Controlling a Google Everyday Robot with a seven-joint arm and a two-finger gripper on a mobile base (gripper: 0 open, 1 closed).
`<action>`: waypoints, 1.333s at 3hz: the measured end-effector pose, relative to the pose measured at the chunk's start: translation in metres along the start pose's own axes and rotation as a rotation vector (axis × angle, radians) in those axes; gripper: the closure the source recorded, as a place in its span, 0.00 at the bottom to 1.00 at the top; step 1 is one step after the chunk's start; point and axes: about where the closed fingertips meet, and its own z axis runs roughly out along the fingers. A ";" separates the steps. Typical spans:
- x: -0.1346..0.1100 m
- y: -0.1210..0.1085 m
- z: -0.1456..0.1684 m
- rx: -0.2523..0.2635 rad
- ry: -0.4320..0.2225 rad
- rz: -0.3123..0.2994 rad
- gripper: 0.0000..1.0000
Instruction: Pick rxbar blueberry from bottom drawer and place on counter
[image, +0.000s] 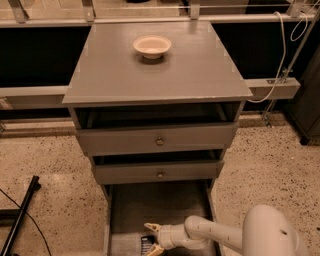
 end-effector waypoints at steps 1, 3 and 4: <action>0.010 -0.002 0.003 0.007 -0.001 0.016 0.27; 0.038 0.005 0.008 -0.010 0.037 0.063 0.08; 0.045 0.010 0.014 -0.032 0.039 0.036 0.08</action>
Offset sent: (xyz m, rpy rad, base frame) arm 0.0014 -0.0177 -0.0424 -0.0370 0.0633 -0.0438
